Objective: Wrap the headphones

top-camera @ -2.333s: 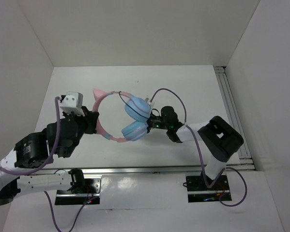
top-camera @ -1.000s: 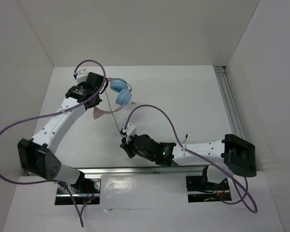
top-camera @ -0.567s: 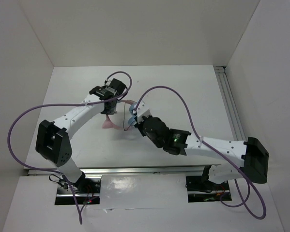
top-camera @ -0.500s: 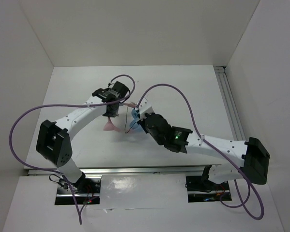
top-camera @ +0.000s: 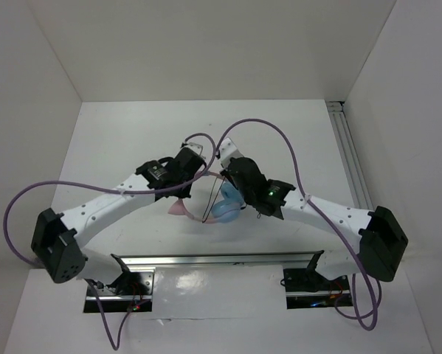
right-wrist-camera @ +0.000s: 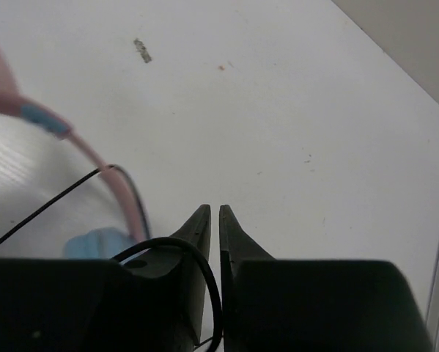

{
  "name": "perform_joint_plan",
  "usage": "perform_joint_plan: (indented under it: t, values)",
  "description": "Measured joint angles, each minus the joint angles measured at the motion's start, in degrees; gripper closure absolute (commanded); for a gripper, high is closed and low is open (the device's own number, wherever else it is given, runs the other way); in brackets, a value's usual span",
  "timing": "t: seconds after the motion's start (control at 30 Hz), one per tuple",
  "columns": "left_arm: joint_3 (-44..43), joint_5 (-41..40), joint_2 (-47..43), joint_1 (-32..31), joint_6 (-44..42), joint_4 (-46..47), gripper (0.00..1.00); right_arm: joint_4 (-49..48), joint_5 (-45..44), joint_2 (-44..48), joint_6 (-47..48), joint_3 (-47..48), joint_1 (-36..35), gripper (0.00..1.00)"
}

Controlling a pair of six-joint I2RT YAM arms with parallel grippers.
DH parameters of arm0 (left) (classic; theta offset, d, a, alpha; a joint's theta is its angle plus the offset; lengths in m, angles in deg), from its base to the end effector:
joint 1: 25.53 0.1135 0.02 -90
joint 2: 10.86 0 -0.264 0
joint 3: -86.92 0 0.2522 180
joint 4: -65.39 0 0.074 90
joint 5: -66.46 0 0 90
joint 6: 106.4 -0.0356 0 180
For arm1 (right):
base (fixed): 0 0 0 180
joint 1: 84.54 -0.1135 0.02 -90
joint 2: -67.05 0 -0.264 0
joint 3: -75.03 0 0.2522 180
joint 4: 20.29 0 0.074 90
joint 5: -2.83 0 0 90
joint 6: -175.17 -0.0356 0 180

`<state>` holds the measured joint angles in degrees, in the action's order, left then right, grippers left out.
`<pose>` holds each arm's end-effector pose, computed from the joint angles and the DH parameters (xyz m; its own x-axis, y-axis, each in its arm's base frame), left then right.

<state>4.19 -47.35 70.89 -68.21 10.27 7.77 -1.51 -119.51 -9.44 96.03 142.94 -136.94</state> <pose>0.2251 -0.1880 0.2901 -0.7538 0.1365 -0.6427 0.1328 0.9896 0.0545 0.1982 0.2262 0.2847 -0.2039 -0.5256 -0.8259 -0.4256 0.8073 -0.4088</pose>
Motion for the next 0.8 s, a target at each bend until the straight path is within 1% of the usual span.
perform_joint_plan:
  t: [0.1, 0.23, 0.3, 0.33, 0.37, 0.47, 0.7, 0.8]
  values:
    - [1.68, 0.0, -4.57, -1.95, -1.42, -0.24, 1.0, -0.87, -1.27, -0.92, 0.98, 0.11, 3.54, 0.82]
    - [3.02, 1.03, -5.77, -4.94, -3.06, -2.91, 1.0, -1.4, -1.31, -1.51, 1.25, 1.36, 7.69, 0.81]
    - [3.41, 1.64, -5.81, -5.95, -3.41, -3.58, 1.0, -1.44, 0.26, -1.77, 1.22, 2.05, 8.57, 0.92]
    - [3.41, 1.86, -6.01, -6.27, -3.85, -3.89, 1.0, -1.46, 1.99, -1.88, 1.16, 2.25, 8.9, 0.93]
    - [3.41, 1.95, -6.29, -6.45, -4.07, -4.09, 1.0, -1.57, 3.56, -2.01, 1.01, 2.32, 8.94, 1.0]
    - [3.41, 2.03, -8.11, -6.51, -4.17, -5.01, 1.0, -2.58, 7.8, -2.73, -0.26, 2.16, 9.01, 1.0]
    - [1.29, 1.86, -13.6, -7.02, -3.96, -9.94, 1.0, -12.39, 18.34, -6.01, -5.35, -3.78, 10.71, 1.0]
    - [-1.25, 2.23, -16.37, -7.3, -3.89, -10.78, 1.0, -15.58, 25.05, -9.25, -7.06, -4.87, 12.79, 1.0]
